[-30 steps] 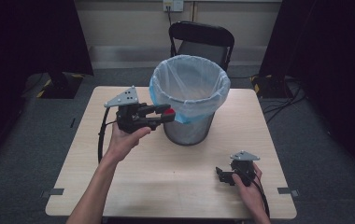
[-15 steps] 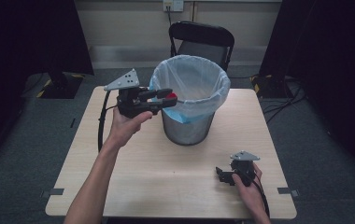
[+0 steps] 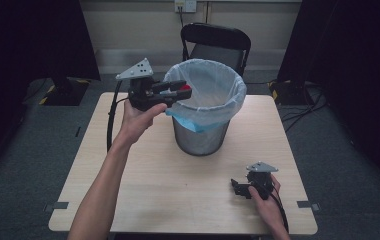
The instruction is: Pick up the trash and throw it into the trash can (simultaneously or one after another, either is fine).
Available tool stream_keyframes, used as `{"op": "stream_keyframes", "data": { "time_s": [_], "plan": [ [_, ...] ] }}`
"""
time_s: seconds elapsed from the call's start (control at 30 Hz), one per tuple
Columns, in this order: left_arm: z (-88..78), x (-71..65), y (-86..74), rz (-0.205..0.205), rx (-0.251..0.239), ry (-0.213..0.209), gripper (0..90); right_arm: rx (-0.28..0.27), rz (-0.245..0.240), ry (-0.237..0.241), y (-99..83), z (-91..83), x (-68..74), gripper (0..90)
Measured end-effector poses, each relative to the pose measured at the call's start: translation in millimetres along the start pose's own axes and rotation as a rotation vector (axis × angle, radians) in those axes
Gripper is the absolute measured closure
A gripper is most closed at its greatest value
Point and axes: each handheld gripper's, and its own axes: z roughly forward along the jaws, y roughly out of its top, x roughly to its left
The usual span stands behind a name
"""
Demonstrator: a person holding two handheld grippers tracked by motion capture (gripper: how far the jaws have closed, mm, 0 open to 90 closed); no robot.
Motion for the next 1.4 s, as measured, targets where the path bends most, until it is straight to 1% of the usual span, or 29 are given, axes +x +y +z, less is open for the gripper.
{"op": "stream_keyframes", "data": {
  "time_s": [0.03,0.07,0.1,0.13,0.2,0.27,0.3,0.4,0.47,0.53,0.63,0.8,0.87,0.9,0.93,0.97,1.0,1.03,1.07,1.1,1.13,1.23,1.3,1.33,1.37,1.4],
  "plan": [
    [1.3,1.5,0.9,-0.007,-0.005,0.002,59.8,0.000,0.000,0.000,0.0,0.0,0.0,10.8],
    [1.8,2.8,1.2,-0.012,-0.007,-0.005,59.8,0.000,-0.001,0.001,0.0,-0.1,-0.1,10.9],
    [3.2,4.2,1.5,-0.020,-0.018,-0.002,59.8,0.000,-0.001,0.001,0.0,-0.1,0.0,10.9],
    [4.4,4.9,2.0,-0.019,-0.018,0.002,59.8,0.000,-0.001,0.001,0.0,-0.1,0.0,10.9],
    [9.0,6.3,3.5,-0.023,-0.010,0.008,59.8,0.000,-0.001,0.001,0.0,-0.1,-0.1,10.9],
    [12.9,7.4,5.3,-0.017,0.000,0.015,59.8,0.000,-0.001,0.001,0.0,-0.1,0.0,10.9],
    [14.5,8.1,6.3,-0.012,0.007,0.025,59.8,0.000,-0.001,0.001,0.0,-0.1,0.0,10.9],
    [18.8,11.3,8.7,-0.019,0.011,0.023,59.9,0.000,-0.001,0.001,0.0,-0.1,0.0,10.9],
    [22.8,14.2,10.9,-0.010,0.035,0.036,59.8,0.000,-0.001,0.001,0.0,-0.1,0.0,10.9],
    [25.7,17.8,13.3,-0.007,0.053,0.039,59.8,0.000,-0.001,0.001,0.0,-0.1,0.0,10.9],
    [28.2,20.7,12.7,-0.014,0.062,0.036,59.8,0.000,-0.001,0.001,0.0,-0.1,0.0,10.9],
    [34.2,18.1,6.6,-0.010,0.087,0.037,59.7,0.000,-0.001,0.001,0.0,-0.1,0.0,10.9],
    [36.3,19.8,6.4,-0.015,0.097,0.042,59.6,0.000,-0.001,0.001,0.0,-0.1,0.0,10.9],
    [37.0,21.3,6.4,-0.025,0.101,0.045,59.5,0.000,-0.001,0.001,0.0,-0.1,0.0,10.9],
    [37.9,23.4,5.7,-0.037,0.112,0.039,59.3,0.000,-0.001,0.001,0.0,-0.1,0.0,10.9],
    [38.5,24.2,5.1,-0.039,0.121,0.044,59.1,0.000,-0.001,0.001,0.0,-0.1,-0.1,10.9],
    [38.9,24.7,4.2,-0.039,0.134,0.057,59.0,0.000,-0.001,0.001,0.0,-0.1,-0.1,10.9],
    [38.8,24.9,3.4,-0.044,0.138,0.056,58.8,0.000,-0.001,0.001,0.0,0.0,-0.1,10.9],
    [38.0,25.2,2.8,-0.046,0.137,0.056,57.6,0.000,-0.001,0.001,0.0,0.0,-0.1,10.9],
    [37.1,25.5,2.8,-0.047,0.136,0.061,51.9,0.000,-0.001,0.001,0.0,0.0,-0.1,10.9],
    [36.5,25.8,3.0,-0.047,0.137,0.060,51.2,0.000,-0.001,0.001,0.0,-0.1,-0.1,10.9],
    [34.1,25.0,4.6,-0.037,0.137,0.073,45.1,0.000,-0.001,0.001,0.0,-0.1,0.0,10.9],
    [32.4,24.2,5.3,-0.014,0.145,0.088,45.0,0.000,-0.001,0.001,0.0,-0.1,0.0,10.9],
    [31.8,24.3,5.4,-0.014,0.148,0.089,44.3,0.000,-0.001,0.001,0.0,-0.1,0.0,10.9],
    [31.0,24.4,5.5,-0.019,0.146,0.093,41.4,0.000,-0.001,0.001,0.0,-0.1,-0.1,10.9],
    [30.5,24.7,5.5,-0.014,0.145,0.096,38.2,0.000,-0.001,0.001,0.0,0.0,-0.1,10.9]
  ]
}}
